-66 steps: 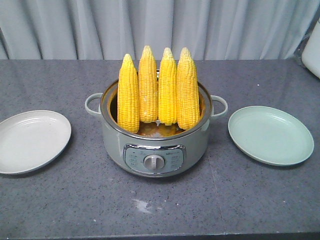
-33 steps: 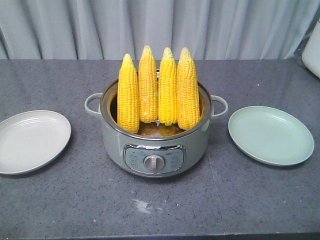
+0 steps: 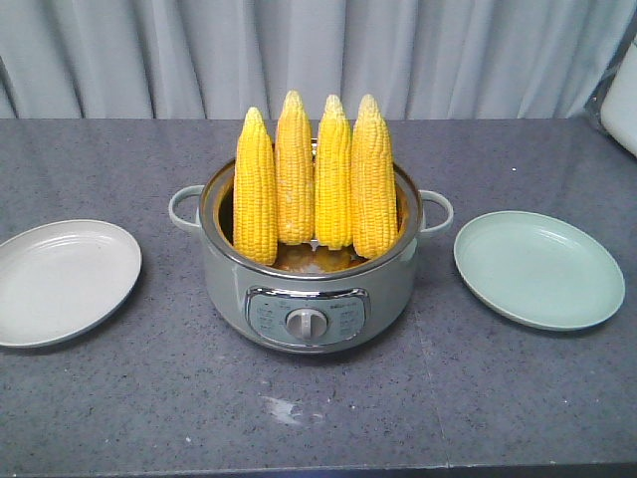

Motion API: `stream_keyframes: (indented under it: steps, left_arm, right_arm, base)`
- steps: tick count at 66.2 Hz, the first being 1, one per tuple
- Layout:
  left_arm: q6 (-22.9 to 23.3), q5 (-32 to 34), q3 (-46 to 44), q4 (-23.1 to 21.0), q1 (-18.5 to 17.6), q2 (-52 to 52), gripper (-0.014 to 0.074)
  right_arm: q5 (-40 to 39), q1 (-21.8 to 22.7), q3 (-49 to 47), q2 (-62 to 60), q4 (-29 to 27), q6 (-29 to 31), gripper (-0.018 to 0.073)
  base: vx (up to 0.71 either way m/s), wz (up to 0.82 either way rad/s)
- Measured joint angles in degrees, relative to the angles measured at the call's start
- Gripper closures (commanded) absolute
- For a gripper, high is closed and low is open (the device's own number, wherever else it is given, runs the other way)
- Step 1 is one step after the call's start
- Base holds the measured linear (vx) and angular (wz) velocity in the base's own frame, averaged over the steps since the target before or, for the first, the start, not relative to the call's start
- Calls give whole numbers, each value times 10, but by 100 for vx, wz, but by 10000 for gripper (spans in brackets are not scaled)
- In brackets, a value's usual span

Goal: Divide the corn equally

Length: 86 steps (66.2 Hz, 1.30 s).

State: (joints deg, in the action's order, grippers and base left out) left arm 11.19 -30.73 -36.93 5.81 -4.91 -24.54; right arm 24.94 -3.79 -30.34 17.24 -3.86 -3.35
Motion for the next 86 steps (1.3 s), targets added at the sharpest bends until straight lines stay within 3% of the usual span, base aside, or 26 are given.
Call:
stream_keyframes:
  steps: [12, 25, 64, 75, 86]
  left_arm:
    - [0, -125, -143, -1, 0, -126, 603]
    - [0, -222, -237, -2, 0, -222, 603]
    - [1, -251, -253, -4, 0, -262, 584]
    - [1, -251, -253, -4, 0, -262, 493]
    - [1, -251, -253, -4, 0, -262, 306]
  right_arm:
    - [149, 0, -129, 121, 0, 40, 570]
    - [233, 0, -214, 228, -1, 50, 570]
    - [258, 0, -228, 275, -28, 60, 560]
    - [266, 0, -228, 275, -28, 74, 488]
    - [267, 0, -228, 275, -28, 76, 328]
  base:
    - [0, 0]
    - [0, 0]
    - [0, 0]
    - [0, 0]
    - [0, 0]
